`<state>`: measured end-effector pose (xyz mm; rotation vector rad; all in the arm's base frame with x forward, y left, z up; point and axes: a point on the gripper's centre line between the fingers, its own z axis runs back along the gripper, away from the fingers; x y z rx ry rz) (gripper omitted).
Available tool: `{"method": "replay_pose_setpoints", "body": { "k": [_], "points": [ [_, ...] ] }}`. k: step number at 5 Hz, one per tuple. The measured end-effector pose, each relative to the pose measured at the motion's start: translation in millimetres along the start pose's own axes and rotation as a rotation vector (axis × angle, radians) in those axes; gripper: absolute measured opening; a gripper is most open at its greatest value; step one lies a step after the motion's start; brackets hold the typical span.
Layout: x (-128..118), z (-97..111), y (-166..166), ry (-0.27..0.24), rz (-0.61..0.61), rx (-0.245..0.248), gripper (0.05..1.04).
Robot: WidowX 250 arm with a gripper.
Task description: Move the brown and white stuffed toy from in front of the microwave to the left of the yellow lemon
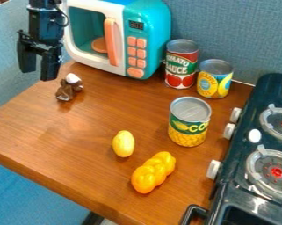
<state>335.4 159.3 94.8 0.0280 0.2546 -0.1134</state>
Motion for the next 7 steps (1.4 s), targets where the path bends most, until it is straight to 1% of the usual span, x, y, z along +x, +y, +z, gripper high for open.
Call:
{"method": "replay_pose_setpoints", "body": {
  "k": [1,2,3,4,5,6,7],
  "points": [
    [1.6,-17.5,-2.6,0.039,-0.007,-0.026,1.001],
    [16.2,-41.4,-11.7,-0.068,-0.027,-0.055,1.001],
    [22.1,-40.2,-11.7,-0.188,-0.014,-0.015,1.001],
    [26.8,-35.0,-3.0,-0.228,0.034,0.049,1.001],
    [28.7,-28.0,2.1,-0.228,0.083,0.092,1.001],
    [42.9,-19.1,3.7,-0.232,0.119,0.098,1.001],
    [59.6,-29.6,5.1,-0.184,0.143,0.040,1.001]
  ]
}}
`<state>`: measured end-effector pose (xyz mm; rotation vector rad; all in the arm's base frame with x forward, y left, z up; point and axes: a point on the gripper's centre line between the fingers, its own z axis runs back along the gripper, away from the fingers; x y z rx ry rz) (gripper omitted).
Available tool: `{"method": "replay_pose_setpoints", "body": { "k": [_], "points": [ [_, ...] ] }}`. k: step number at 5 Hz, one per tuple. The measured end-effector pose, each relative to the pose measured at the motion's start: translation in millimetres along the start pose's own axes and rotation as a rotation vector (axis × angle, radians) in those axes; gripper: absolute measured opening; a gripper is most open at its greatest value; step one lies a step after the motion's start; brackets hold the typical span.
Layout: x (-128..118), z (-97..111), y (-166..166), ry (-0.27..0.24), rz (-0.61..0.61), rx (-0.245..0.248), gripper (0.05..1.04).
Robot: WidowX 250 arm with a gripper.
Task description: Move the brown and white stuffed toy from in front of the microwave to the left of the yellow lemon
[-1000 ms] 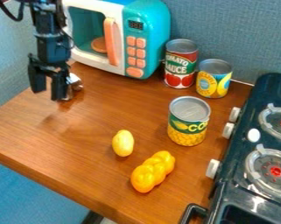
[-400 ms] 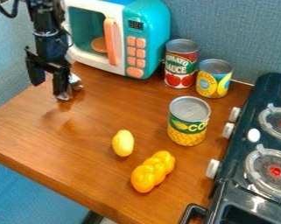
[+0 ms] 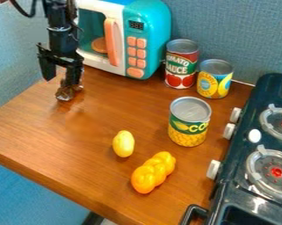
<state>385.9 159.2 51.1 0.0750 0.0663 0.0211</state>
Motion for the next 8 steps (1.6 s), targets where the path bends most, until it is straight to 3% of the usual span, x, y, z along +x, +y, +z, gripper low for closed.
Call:
{"method": "replay_pose_setpoints", "body": {
  "k": [2,3,5,6,7,8],
  "points": [
    [-0.3,-28.0,4.0,0.103,0.046,0.015,1.001],
    [-2.1,-29.3,5.7,0.109,0.067,0.030,0.955],
    [-17.0,-27.5,-1.6,0.119,0.062,0.016,0.423],
    [-24.7,-5.5,-7.4,0.089,0.032,-0.018,0.255],
    [-47.0,12.3,-12.3,0.077,0.020,-0.008,0.182],
    [-83.0,4.5,-31.6,0.160,-0.027,-0.022,0.162]
  ]
}}
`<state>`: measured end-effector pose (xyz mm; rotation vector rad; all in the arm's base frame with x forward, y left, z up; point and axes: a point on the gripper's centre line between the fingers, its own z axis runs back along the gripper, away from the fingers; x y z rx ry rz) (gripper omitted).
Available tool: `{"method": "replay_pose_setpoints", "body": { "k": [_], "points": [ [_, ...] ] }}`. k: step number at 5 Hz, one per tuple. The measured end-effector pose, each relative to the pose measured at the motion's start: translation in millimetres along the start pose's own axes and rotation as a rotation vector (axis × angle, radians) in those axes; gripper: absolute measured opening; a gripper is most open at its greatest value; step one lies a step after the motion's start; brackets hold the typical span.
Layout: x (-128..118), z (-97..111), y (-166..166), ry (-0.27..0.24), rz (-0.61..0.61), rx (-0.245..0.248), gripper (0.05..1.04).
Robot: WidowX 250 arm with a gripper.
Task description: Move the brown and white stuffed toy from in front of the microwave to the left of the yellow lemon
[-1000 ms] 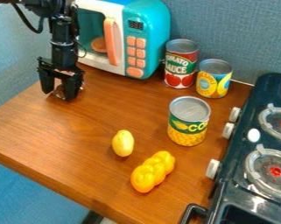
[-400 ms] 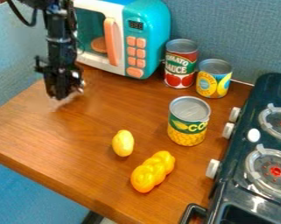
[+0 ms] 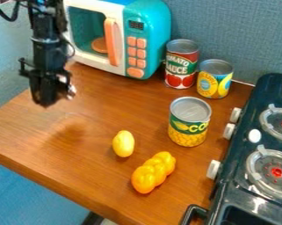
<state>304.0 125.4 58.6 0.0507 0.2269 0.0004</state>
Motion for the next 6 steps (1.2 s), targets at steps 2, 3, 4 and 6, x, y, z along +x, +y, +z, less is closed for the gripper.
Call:
{"method": "replay_pose_setpoints", "body": {
  "k": [2,3,4,6],
  "points": [
    [-35.5,-32.2,-31.1,0.155,-0.131,-0.023,0.154],
    [-29.7,-31.7,-36.0,0.135,-0.164,-0.050,0.154],
    [-26.8,-33.5,-42.2,0.134,-0.188,-0.067,0.154],
    [-30.2,-39.1,-60.1,0.157,-0.246,-0.064,0.196]
  ]
}}
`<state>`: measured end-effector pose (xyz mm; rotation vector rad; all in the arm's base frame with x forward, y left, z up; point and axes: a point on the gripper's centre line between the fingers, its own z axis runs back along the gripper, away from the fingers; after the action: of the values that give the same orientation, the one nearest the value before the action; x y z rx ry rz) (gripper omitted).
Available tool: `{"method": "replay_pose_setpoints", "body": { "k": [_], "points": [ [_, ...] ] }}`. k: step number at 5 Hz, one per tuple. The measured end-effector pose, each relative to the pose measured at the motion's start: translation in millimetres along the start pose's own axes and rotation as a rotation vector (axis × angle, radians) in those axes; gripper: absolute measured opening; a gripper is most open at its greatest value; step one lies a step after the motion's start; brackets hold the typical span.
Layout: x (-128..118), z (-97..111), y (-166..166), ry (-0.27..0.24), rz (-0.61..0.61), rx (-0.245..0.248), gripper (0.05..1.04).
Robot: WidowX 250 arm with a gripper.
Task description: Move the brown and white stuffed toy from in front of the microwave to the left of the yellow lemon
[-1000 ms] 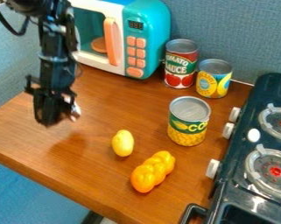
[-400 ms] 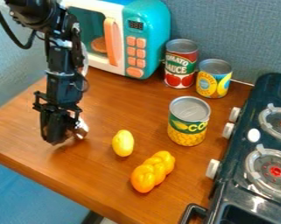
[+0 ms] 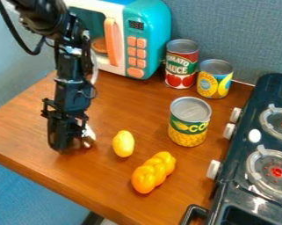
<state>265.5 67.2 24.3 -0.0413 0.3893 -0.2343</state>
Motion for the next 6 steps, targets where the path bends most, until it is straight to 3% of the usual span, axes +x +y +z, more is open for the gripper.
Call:
{"method": "replay_pose_setpoints", "body": {
  "k": [1,2,3,5,6],
  "points": [
    [-1.3,-8.8,-3.6,0.092,-0.018,0.013,0.453],
    [-1.2,-3.7,-2.7,0.104,-0.007,0.025,0.776],
    [-2.2,2.6,-0.6,0.098,0.010,0.042,1.003],
    [-9.3,71.9,-3.2,-0.084,-0.005,0.097,1.005],
    [5.2,90.9,-25.6,-0.153,-0.073,0.078,1.005]
  ]
}}
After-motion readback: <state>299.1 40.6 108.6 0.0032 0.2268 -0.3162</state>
